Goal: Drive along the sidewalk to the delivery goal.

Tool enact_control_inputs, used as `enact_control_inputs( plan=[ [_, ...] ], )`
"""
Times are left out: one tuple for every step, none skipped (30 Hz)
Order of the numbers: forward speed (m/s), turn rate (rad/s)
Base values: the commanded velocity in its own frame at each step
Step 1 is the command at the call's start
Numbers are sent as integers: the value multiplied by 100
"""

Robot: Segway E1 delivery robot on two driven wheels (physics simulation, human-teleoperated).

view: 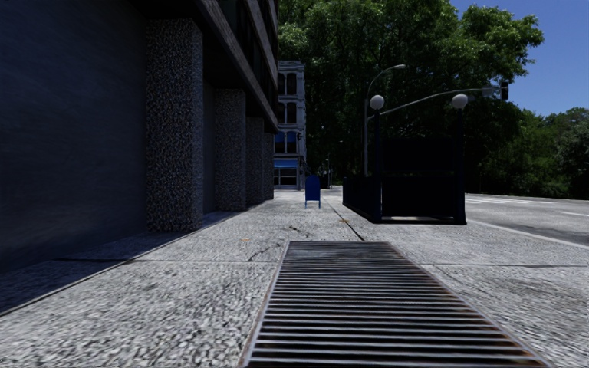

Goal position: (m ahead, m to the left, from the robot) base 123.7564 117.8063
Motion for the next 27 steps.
enact_control_inputs(
  plan=[
    [200, 0],
    [200, 0],
    [200, 0],
    [200, 0],
    [200, 0],
    [200, 0],
    [200, 0],
    [200, 0],
    [200, 0],
    [200, 0],
    [200, 0],
    [200, 0],
    [200, 0],
    [200, 0],
    [200, 0],
    [200, 0],
    [200, 0],
    [200, 0],
    [200, 0],
    [200, 0],
    [200, 0],
    [200, 0],
    [200, 0],
    [200, 0],
    [200, 0],
    [200, 0],
    [200, 0]
  ],
)
